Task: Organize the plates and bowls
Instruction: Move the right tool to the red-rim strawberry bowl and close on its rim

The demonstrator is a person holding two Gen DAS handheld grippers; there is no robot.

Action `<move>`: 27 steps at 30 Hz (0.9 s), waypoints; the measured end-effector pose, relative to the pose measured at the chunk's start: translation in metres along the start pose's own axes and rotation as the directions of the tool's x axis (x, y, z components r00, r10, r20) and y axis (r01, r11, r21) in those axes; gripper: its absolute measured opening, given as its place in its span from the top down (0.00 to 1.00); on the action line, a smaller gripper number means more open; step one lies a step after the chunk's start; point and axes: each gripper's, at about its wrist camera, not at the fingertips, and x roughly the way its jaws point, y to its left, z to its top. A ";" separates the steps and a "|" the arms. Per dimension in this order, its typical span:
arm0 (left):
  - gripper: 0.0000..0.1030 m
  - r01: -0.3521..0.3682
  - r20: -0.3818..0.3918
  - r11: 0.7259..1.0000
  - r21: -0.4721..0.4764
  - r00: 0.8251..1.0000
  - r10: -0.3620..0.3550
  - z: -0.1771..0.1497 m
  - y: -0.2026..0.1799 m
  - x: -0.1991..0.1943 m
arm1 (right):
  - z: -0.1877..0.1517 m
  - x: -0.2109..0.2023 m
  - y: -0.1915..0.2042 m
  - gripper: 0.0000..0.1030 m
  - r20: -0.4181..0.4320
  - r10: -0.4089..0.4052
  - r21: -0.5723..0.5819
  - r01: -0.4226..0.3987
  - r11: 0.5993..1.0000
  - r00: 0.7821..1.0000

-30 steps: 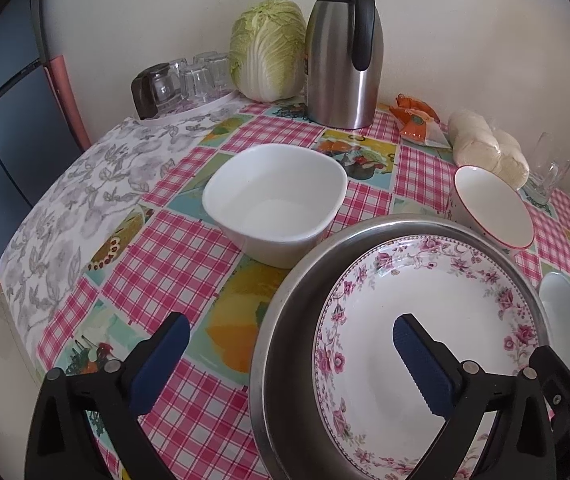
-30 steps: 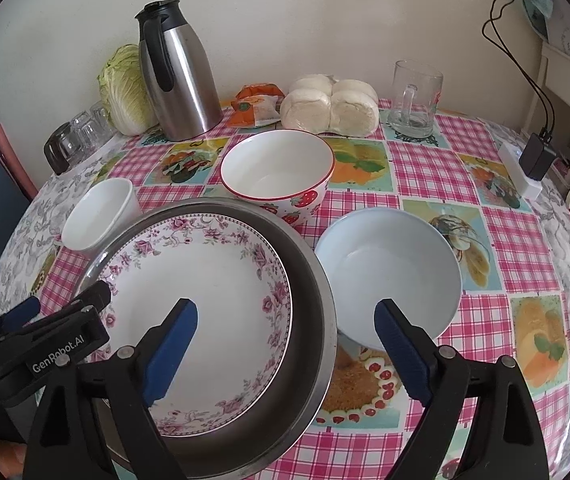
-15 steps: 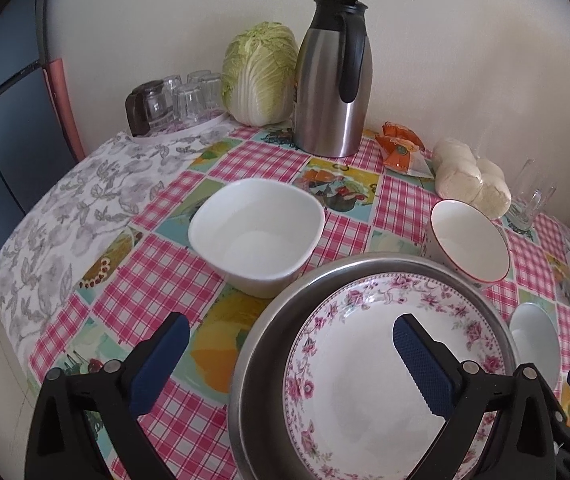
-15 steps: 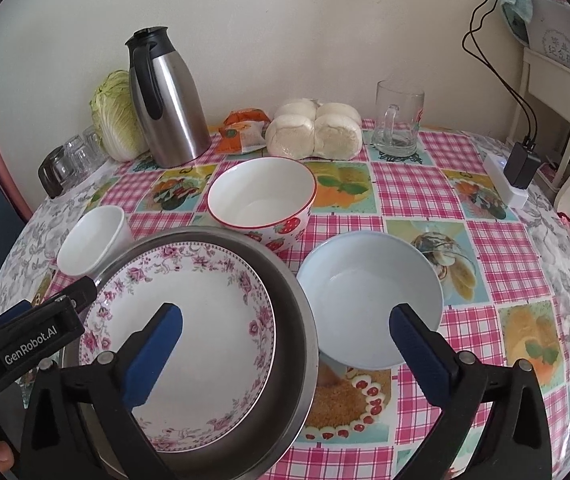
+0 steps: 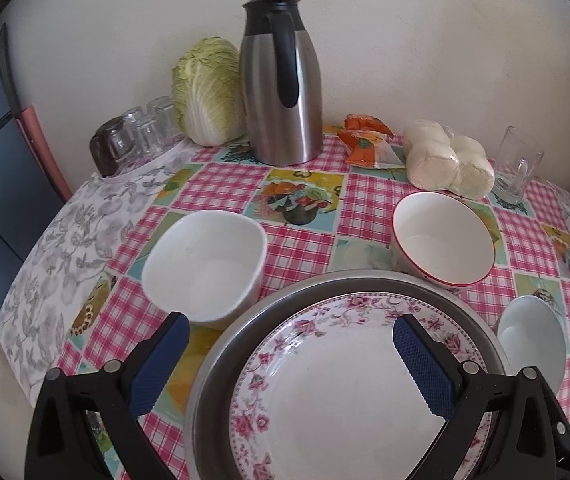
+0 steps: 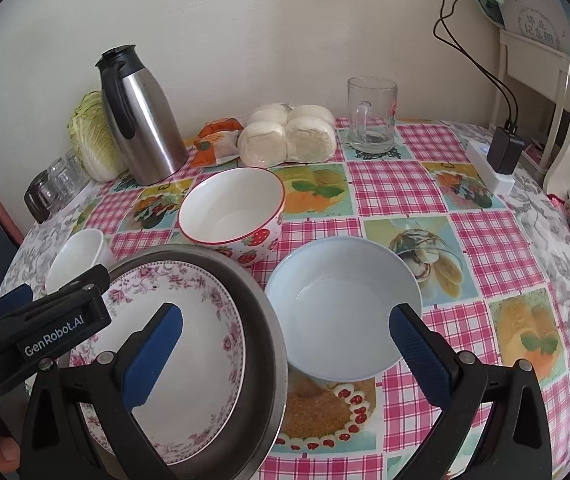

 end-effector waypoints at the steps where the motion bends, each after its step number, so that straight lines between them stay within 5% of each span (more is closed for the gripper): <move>1: 0.00 0.011 -0.009 1.000 0.001 1.000 -0.011 0.002 -0.001 0.003 | 0.002 0.001 -0.003 0.00 0.001 -0.004 0.006 0.004 1.000 1.000; 17: 0.01 0.183 -0.107 0.983 -0.005 0.977 -0.182 0.086 0.003 0.055 | 0.094 0.052 -0.020 0.00 -0.095 0.035 0.050 -0.030 0.998 0.995; 21: 0.05 0.240 -0.170 0.971 -0.002 0.957 -0.237 0.102 -0.004 0.075 | 0.106 0.076 -0.014 0.00 -0.137 0.000 0.009 0.001 1.000 0.991; 24: 0.14 0.302 -0.237 0.953 -0.017 0.925 -0.298 0.105 -0.014 0.093 | 0.108 0.095 -0.006 0.01 -0.177 -0.006 -0.029 0.000 1.000 0.984; 27: 0.19 0.317 -0.278 0.948 -0.013 0.910 -0.308 0.103 -0.026 0.106 | 0.107 0.112 -0.001 0.13 -0.216 -0.019 -0.056 0.007 0.998 0.976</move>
